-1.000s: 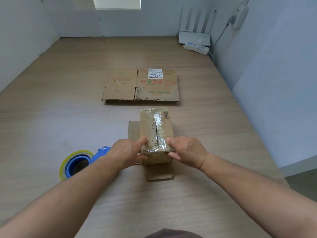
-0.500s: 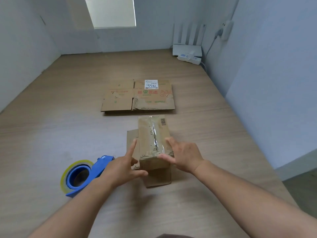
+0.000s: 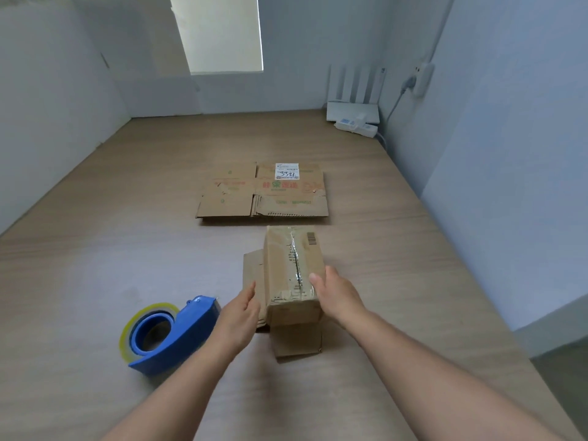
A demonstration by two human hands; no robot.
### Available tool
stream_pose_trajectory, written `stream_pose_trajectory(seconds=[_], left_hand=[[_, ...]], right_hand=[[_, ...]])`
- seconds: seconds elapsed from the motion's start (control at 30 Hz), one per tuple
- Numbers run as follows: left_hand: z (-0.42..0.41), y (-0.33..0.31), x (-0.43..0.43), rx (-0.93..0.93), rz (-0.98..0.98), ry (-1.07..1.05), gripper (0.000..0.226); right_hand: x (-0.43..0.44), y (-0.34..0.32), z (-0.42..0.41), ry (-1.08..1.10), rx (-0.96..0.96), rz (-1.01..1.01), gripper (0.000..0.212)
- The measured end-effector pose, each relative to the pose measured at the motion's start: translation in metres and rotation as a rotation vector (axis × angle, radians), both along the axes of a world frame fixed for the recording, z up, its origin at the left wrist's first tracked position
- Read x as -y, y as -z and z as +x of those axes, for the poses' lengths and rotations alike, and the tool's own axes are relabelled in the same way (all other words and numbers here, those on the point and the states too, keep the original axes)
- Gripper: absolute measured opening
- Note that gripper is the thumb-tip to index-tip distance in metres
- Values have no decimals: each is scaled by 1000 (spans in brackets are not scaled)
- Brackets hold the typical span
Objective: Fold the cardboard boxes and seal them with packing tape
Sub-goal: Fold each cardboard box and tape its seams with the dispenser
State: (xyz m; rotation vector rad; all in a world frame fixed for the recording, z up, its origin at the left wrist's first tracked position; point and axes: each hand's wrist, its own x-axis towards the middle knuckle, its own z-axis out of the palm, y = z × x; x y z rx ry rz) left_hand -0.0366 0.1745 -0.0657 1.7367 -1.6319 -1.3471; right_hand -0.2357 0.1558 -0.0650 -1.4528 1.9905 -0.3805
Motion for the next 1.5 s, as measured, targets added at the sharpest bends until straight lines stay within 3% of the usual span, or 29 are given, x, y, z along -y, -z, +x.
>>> stream_pose_trajectory(seconds=[0.2,0.4,0.5,0.6,0.77,0.97,1.07,1.27,1.37,1.5], left_hand=[[-22,9,-38,162,64,119,79],[-33,13,-35,259,181,45,84],[-29,11,-30,287,164,68,78],[-10,0,-15,282,162,119,53],[2,-26,17,-40,135,-86,35],[-26,-38,16,-268,319,-30,61],[-34,-59,28,-415,267,-87,56],[-29,-98,47,-670,44,-244,76],[-18,-100,44,-681,36,-235,81],[-12,-88,29,-602,79,-211,81]], right_hand=[[0,-2,22,13,-123,16,44],[-11,-1,24,88,-151,41,42],[-20,0,20,103,-149,47,41],[-21,-5,11,71,-101,45,40],[-24,-6,2,75,53,44,39],[-21,-15,-11,234,360,-66,42],[-10,-34,-21,254,476,-217,62],[6,-82,-43,329,1006,-376,70],[7,-90,-48,338,1014,-388,70],[-1,-77,-42,372,767,-283,70]])
